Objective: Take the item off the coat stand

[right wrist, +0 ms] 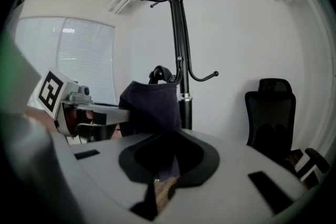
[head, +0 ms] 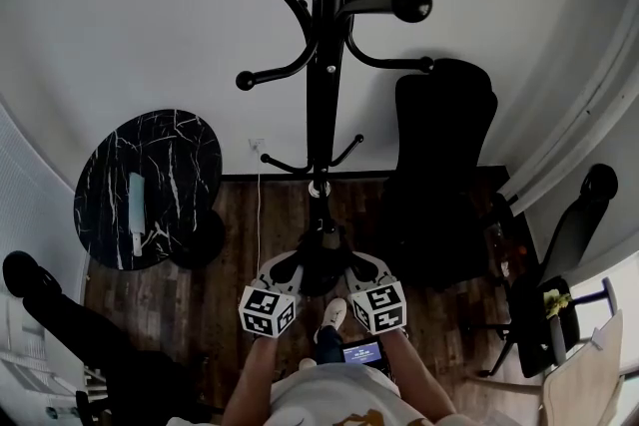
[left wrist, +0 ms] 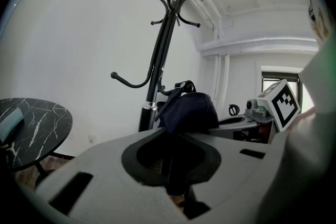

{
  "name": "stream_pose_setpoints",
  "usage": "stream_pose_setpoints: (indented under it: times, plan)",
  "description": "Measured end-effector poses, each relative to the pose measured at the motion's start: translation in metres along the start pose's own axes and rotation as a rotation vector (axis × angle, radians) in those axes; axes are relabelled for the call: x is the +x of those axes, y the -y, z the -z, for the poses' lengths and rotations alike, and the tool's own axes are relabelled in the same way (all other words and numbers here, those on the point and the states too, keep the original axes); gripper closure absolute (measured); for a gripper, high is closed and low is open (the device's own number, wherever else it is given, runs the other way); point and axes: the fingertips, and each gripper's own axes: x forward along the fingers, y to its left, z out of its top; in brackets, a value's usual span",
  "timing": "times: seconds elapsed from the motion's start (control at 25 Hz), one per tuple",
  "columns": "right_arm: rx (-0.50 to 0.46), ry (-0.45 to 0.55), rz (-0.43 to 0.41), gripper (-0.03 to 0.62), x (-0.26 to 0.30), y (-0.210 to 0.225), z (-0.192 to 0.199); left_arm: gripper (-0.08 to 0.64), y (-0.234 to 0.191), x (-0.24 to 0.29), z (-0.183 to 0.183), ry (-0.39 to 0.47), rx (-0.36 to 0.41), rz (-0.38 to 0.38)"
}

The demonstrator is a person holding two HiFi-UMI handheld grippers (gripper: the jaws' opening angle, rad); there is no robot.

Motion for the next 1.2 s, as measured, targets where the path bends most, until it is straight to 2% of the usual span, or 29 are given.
stream_pose_setpoints:
  times: [0.2, 0.36, 0.84, 1.04, 1.2]
  plan:
    - [-0.003, 0.019, 0.002, 0.554, -0.007, -0.003, -0.004, 0.525, 0.006, -0.006, -0.005, 0.014, 0.015, 0.0]
    - [0.025, 0.06, -0.017, 0.554, -0.017, -0.009, -0.01, 0.525, 0.01, -0.013, -0.011, 0.032, 0.022, 0.002]
    - [0.072, 0.119, -0.002, 0.555, -0.043, -0.031, -0.025, 0.526, 0.027, -0.048, -0.029, 0.093, 0.041, 0.0]
    - [0.168, 0.182, -0.011, 0.555, -0.063, -0.044, -0.034, 0.526, 0.04, -0.069, -0.036, 0.119, 0.059, 0.005]
    - [0.194, 0.214, -0.014, 0.555, -0.079, -0.054, -0.035, 0.526, 0.052, -0.086, -0.04, 0.141, 0.055, 0.012]
